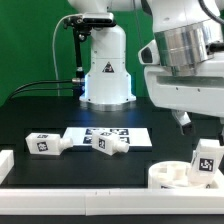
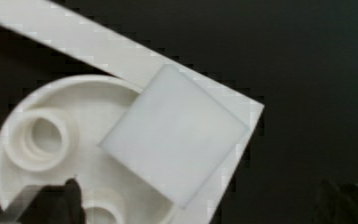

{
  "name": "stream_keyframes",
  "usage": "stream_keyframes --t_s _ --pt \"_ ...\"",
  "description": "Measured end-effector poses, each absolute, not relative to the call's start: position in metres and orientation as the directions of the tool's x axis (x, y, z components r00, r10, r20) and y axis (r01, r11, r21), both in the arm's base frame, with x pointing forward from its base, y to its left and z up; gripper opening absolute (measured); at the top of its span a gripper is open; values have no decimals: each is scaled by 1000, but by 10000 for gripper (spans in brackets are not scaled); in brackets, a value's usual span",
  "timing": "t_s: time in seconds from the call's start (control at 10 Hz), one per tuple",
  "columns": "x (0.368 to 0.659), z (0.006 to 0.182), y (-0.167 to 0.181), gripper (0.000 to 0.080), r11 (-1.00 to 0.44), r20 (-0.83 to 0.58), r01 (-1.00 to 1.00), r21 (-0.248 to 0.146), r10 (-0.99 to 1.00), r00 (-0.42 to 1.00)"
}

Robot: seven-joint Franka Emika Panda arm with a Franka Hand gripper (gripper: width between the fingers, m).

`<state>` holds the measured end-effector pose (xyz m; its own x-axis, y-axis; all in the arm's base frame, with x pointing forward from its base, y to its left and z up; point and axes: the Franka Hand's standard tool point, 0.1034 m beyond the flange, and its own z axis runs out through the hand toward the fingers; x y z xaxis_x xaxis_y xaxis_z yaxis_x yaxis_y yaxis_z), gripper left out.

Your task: Assemble stool

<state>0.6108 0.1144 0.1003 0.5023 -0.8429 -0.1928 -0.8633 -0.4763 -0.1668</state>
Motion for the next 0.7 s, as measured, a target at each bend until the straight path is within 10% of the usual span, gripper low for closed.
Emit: stream_keyframes --t_s 0.4,0.7 --pt "615 110 127 649 -916 -36 -368 -159 -367 930" --pt "613 107 127 649 -970 40 -194 -148 -202 979"
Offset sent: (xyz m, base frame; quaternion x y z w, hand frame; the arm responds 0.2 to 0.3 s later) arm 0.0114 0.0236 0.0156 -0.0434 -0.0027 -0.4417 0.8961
